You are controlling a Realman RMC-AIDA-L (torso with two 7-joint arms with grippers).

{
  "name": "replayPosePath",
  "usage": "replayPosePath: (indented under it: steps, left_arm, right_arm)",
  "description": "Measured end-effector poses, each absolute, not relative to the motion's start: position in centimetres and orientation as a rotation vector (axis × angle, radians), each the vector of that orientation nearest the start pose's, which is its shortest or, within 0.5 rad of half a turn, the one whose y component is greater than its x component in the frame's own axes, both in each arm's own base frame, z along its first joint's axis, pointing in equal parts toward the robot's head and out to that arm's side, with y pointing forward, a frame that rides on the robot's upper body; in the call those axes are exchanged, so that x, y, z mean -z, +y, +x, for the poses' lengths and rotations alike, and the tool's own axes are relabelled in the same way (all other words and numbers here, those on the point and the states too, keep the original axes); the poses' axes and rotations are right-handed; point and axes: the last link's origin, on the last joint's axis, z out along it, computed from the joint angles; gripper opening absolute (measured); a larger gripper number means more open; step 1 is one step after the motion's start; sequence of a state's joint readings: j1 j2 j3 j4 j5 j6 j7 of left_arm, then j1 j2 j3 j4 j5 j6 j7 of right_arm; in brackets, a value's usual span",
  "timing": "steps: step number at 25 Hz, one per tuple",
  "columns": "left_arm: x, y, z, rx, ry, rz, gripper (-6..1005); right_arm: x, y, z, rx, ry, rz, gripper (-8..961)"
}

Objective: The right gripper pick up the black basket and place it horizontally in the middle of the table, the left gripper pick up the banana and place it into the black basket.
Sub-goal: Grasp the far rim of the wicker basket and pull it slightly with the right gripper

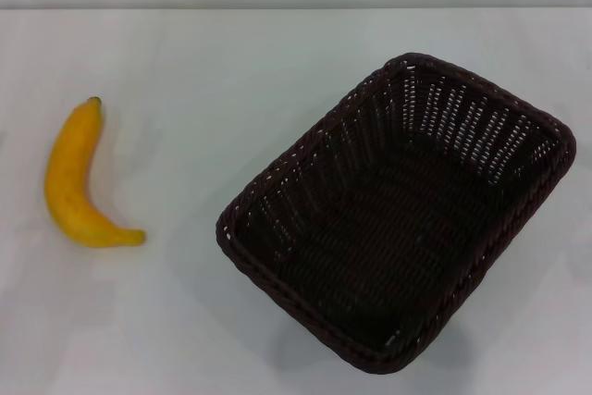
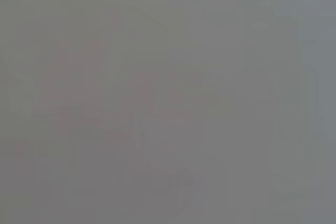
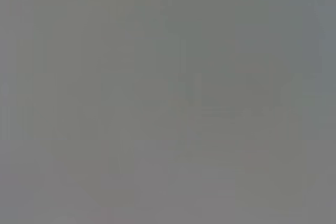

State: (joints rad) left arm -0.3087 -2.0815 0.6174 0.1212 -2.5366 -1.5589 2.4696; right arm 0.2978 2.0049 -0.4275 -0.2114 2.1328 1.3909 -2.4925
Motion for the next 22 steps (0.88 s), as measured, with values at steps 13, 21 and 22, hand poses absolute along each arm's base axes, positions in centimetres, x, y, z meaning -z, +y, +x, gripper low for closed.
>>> replayPosePath:
  steps: [13, 21, 22]
  left_arm:
    - [-8.0, 27.0, -36.3, 1.162, -0.58, -1.171, 879]
    - [-8.0, 27.4, -36.2, 1.168, -0.58, -1.182, 878]
    - [-8.1, 27.4, -36.1, 1.169, -0.579, -1.183, 878]
  right_arm:
    - [-11.5, 27.7, 38.6, -0.92, 0.527, -1.444, 721]
    - [-14.4, 31.0, 34.8, -0.893, 0.582, -1.839, 720]
    - [-14.8, 31.4, 34.2, -0.878, 0.594, -1.882, 720]
